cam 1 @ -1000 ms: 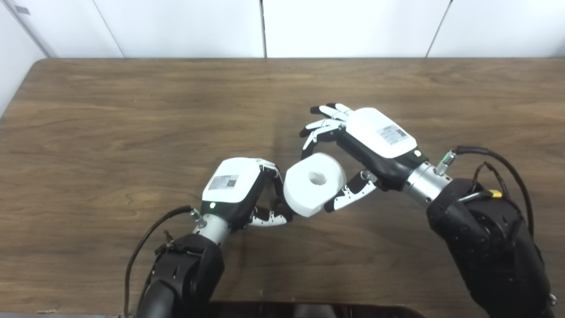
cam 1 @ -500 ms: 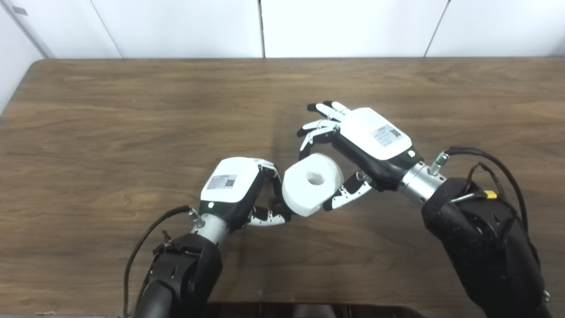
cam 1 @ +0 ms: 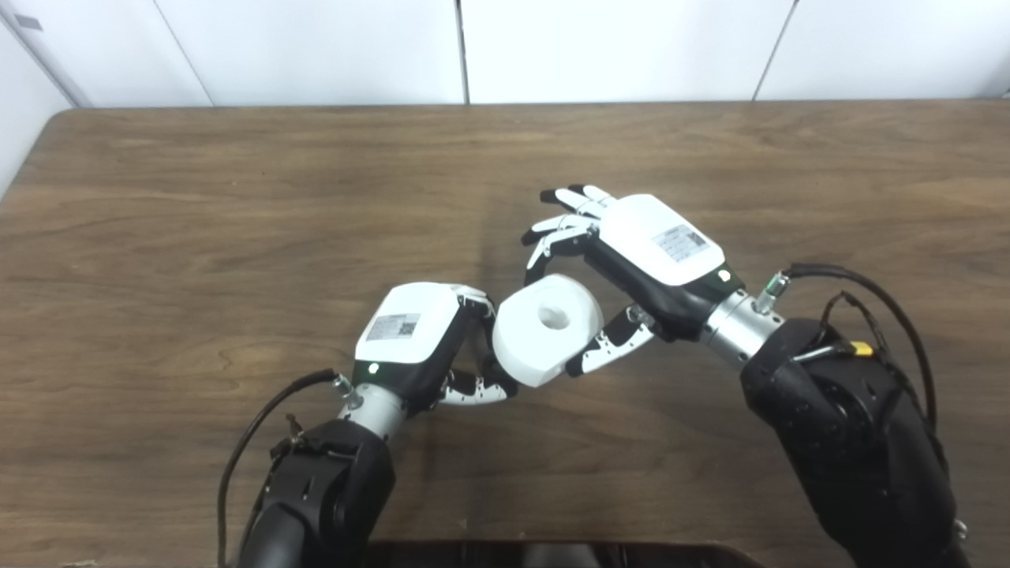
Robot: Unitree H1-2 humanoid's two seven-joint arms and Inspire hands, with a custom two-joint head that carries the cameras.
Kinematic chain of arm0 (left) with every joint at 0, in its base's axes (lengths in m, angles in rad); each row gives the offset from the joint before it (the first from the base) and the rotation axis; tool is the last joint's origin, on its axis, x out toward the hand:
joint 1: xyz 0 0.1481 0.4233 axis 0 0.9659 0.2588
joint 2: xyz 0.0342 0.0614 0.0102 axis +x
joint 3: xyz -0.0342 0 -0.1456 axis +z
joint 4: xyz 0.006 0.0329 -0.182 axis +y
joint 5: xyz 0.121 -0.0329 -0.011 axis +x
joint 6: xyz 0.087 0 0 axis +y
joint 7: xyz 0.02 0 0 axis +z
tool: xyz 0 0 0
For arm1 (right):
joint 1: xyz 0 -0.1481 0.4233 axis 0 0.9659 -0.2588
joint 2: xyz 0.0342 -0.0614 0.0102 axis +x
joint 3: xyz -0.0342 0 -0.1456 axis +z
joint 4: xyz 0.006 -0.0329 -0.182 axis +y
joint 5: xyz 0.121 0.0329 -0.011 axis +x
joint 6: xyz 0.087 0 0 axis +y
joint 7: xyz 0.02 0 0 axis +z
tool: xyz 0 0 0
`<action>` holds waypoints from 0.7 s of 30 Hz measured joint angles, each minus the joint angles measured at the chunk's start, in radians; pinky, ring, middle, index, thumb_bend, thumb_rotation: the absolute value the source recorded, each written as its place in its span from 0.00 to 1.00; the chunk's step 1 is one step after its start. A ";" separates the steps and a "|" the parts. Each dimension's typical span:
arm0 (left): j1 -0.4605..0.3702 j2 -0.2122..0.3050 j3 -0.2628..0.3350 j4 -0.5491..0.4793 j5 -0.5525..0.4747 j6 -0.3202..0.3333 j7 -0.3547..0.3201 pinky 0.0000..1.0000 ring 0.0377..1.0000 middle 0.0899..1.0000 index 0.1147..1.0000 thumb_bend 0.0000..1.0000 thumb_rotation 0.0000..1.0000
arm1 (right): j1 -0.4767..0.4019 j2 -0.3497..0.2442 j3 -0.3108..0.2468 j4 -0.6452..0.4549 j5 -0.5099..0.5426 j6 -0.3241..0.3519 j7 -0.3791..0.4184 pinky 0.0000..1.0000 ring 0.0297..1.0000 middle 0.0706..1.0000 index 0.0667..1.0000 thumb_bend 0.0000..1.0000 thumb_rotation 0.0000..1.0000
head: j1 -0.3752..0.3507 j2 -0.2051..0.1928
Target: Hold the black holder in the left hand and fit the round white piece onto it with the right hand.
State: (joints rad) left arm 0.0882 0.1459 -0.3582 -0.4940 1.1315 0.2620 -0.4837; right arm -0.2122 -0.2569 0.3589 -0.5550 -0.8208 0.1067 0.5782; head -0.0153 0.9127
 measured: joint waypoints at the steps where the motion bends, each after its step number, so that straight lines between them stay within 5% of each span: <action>1: 0.000 0.000 0.000 0.000 0.000 0.000 0.000 0.78 0.83 0.75 0.42 0.52 0.05 | 0.001 0.000 0.001 0.002 -0.001 0.000 0.000 0.97 0.95 0.78 0.44 0.52 0.14 | 0.000 0.000; 21: 0.000 -0.004 -0.002 -0.002 0.007 0.003 -0.003 0.78 0.83 0.75 0.42 0.52 0.05 | 0.003 0.006 0.006 0.009 -0.019 -0.005 0.000 0.97 0.94 0.78 0.44 0.52 0.14 | 0.000 0.003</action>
State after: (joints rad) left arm 0.0885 0.1420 -0.3603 -0.4962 1.1387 0.2645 -0.4871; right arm -0.2088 -0.2510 0.3647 -0.5461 -0.8398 0.1018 0.5780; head -0.0153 0.9158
